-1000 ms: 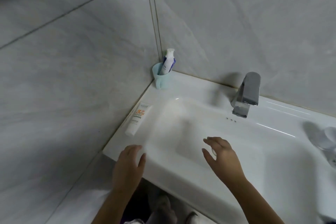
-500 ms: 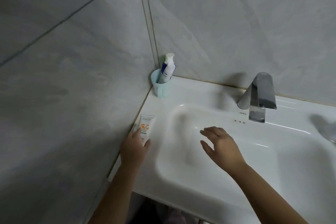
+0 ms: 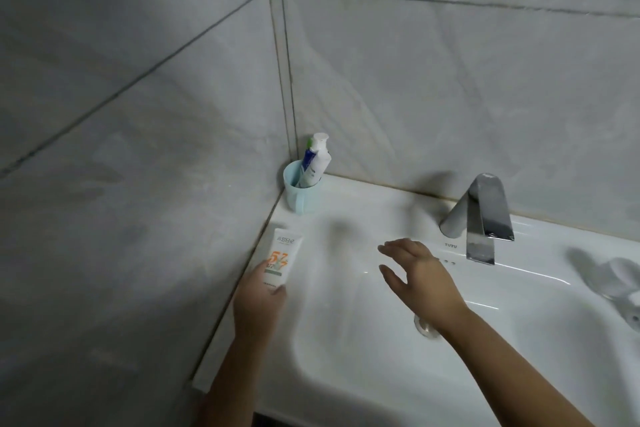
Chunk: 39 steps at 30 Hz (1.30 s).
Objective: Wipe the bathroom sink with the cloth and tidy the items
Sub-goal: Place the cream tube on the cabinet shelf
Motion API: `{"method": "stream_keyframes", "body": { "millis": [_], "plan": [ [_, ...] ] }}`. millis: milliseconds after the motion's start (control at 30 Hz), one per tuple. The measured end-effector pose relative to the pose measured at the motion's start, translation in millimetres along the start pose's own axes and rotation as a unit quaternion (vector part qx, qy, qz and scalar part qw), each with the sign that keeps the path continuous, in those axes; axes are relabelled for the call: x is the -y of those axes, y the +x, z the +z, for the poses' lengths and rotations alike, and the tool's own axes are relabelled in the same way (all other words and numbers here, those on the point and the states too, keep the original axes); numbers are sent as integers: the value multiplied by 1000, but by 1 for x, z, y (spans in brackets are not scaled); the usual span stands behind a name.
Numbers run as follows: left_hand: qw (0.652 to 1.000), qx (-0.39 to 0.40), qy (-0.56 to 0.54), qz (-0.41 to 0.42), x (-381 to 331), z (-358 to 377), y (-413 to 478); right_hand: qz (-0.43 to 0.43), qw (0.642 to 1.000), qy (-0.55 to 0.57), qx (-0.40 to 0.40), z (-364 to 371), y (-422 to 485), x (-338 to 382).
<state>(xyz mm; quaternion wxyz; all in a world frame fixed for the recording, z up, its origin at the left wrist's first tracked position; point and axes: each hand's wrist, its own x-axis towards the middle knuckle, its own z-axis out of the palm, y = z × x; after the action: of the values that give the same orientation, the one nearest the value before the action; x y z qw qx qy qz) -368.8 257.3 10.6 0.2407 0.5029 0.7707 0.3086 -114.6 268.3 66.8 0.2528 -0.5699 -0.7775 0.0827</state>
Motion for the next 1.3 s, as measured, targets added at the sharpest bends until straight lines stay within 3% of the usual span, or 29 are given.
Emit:
{"method": "stream_keyframes", "body": {
  "millis": [133,300,567,767,1000,1300],
  "plan": [
    [989,-92,-100,63,-53,-19,-24,-26,999,1,-32,-33,13,-1],
    [954,-144,-223,138,-128,-54,-42,-62,995,-11,-83,-77,37,-3],
    [882,-179,-343,270,-253,-112,-37,-95,980,-30,-171,-156,91,0],
    [820,-188,-400,364,-333,-147,6,-97,978,-42,-178,-190,125,8],
    [813,-216,-393,371,-396,-169,71,-83,980,-38,-175,-202,152,13],
    [821,-267,-331,380,-422,-164,129,-70,985,-35,-156,-193,170,6]
  ]
}}
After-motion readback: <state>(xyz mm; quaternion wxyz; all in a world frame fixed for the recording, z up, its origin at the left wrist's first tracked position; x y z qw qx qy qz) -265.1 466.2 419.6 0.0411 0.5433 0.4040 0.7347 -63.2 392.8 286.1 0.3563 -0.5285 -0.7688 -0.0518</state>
